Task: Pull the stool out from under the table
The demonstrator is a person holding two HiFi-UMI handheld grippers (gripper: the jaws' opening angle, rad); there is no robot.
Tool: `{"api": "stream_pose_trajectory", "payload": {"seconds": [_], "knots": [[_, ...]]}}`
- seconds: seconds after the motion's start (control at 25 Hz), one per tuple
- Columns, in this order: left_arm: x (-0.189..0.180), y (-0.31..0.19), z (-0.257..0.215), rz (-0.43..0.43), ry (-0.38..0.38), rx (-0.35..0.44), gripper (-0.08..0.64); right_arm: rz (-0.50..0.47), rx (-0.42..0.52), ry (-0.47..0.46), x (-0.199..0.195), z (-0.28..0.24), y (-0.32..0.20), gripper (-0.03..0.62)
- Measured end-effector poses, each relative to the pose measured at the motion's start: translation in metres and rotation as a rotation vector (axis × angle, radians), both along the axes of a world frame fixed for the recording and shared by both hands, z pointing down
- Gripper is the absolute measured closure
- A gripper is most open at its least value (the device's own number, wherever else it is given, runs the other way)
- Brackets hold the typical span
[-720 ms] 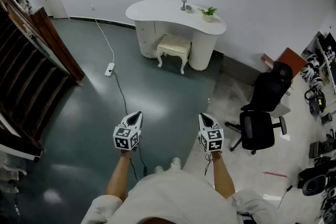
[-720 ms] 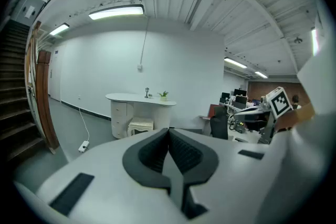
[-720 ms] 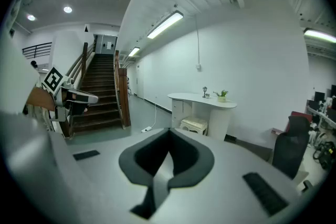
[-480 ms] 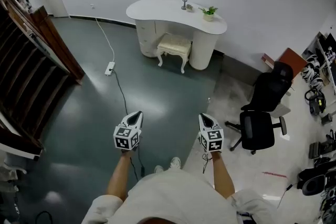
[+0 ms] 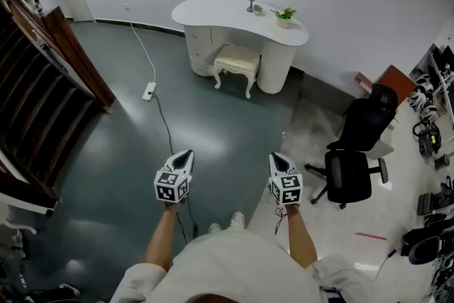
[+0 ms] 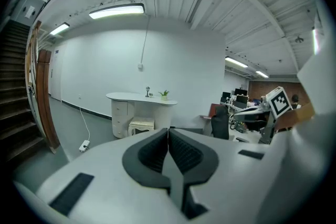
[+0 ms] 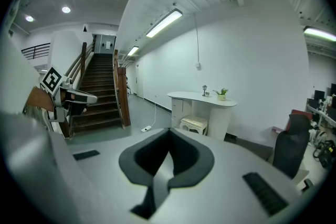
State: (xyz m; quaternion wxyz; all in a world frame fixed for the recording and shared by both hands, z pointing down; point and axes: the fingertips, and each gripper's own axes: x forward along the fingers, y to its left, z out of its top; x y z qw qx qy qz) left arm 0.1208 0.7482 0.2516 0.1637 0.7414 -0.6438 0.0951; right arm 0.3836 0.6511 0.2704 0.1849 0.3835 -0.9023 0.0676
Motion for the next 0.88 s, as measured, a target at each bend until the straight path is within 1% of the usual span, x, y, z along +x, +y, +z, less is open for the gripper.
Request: {"api": "stream_pose_trajectory", "payload": {"seconds": [0.16,0.2,0.24,0.28,0.36,0.44,0.64,0.88], "knots": [[-0.004,-0.006,-0.005,0.0,-0.021,0.04,0.54,-0.007,0.013,-0.047,-0.003,-0.006,-0.006,0.595],[-0.004,-0.009,-0.005,0.008,-0.026,0.042,0.431,-0.02,0.008,-0.063,-0.006,-0.006,-0.007,0.598],[-0.005,-0.011,-0.003,0.018,-0.027,0.038,0.301,-0.041,-0.001,-0.08,-0.011,-0.004,-0.006,0.425],[-0.006,-0.011,-0.001,0.026,-0.023,0.032,0.296,-0.06,-0.008,-0.092,-0.015,-0.003,-0.005,0.24],[-0.008,-0.011,0.002,0.033,-0.008,0.025,0.295,-0.075,-0.008,-0.095,-0.021,-0.001,-0.004,0.258],[-0.008,-0.012,0.003,0.031,-0.001,0.029,0.295,-0.076,-0.007,-0.083,-0.022,0.001,-0.005,0.258],[-0.002,-0.021,0.002,0.035,-0.005,0.046,0.296,-0.079,-0.003,-0.068,-0.022,0.005,-0.015,0.262],[0.001,-0.034,0.005,0.026,-0.017,0.03,0.296,-0.084,0.001,-0.063,-0.022,0.006,-0.031,0.285]]}}
